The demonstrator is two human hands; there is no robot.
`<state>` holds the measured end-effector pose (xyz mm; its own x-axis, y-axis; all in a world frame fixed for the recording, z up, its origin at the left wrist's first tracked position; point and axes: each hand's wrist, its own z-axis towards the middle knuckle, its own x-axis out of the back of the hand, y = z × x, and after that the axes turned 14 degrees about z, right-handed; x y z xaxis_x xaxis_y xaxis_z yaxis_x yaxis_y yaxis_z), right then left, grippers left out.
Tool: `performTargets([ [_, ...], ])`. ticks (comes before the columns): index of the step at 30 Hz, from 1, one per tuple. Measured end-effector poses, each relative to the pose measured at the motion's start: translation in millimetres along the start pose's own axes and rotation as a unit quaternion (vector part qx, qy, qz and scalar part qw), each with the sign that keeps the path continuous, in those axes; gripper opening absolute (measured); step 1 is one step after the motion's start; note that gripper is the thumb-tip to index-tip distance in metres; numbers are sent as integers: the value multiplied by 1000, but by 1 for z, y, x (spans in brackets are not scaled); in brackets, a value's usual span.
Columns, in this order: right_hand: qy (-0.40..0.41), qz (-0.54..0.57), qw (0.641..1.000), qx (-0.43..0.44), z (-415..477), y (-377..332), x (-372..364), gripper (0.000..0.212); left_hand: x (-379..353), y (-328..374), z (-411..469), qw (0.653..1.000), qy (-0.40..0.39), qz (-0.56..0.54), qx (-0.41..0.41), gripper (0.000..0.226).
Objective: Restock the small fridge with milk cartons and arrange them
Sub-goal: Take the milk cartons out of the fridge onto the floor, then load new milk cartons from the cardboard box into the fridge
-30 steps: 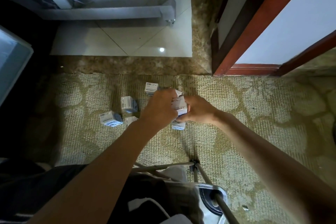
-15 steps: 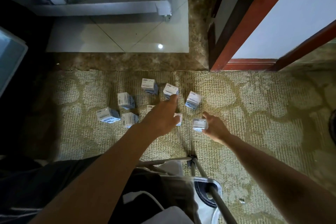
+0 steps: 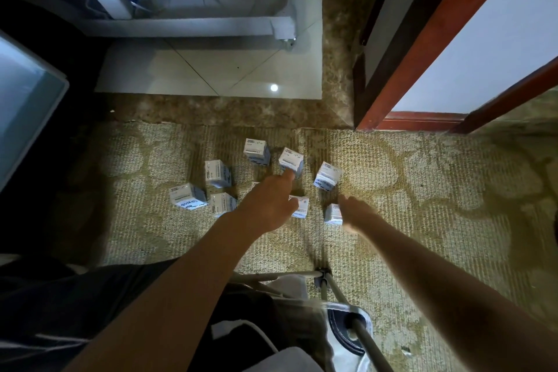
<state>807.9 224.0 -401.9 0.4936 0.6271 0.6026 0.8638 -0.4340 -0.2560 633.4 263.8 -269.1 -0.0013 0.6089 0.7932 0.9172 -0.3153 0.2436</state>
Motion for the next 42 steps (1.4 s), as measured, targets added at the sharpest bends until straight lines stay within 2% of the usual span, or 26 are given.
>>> performTargets([
  [2, -8, -101, 995, 8, -7, -14, 14, 48, 7, -5, -3, 1000, 7, -1, 16, 30],
  [4, -8, -136, 990, 28, -18, -35, 31, 37, 15, -11, -6, 999, 20, 4, 36, 24],
  [7, 15, -125, 987, 97, -36, -80, 60, 32, 30, -27, -14, 996, 46, 13, 76, 23],
  [10, 37, -112, 977, 179, -56, -134, 90, 34, 56, -48, -30, 986, 91, -54, 131, 20],
  [12, 50, -69, 970, 229, -66, -172, 106, 33, 81, -65, -51, 971, 152, -92, 163, 20],
  [16, 85, -1, 935, 345, -101, -258, 130, 24, 130, -106, -106, 929, 290, -76, 217, 24],
  [20, 139, -19, 871, 471, -158, -345, 137, 33, 164, -151, -173, 854, 383, -79, 343, 25],
  [22, 162, -23, 835, 525, -188, -388, 132, 31, 173, -173, -213, 819, 415, -92, 385, 26],
  [26, 154, -45, 770, 618, -254, -463, 97, 30, 170, -210, -303, 738, 470, -119, 469, 25],
  [34, 10, -90, 655, 750, -382, -544, -46, 24, 83, -237, -476, 547, 515, -140, 645, 27],
  [38, -99, -150, 590, 787, -433, -538, -138, 25, 4, -217, -536, 445, 503, -180, 719, 23],
  [42, -195, -229, 531, 792, -465, -501, -225, 24, -78, -192, -562, 344, 455, -229, 789, 23],
])
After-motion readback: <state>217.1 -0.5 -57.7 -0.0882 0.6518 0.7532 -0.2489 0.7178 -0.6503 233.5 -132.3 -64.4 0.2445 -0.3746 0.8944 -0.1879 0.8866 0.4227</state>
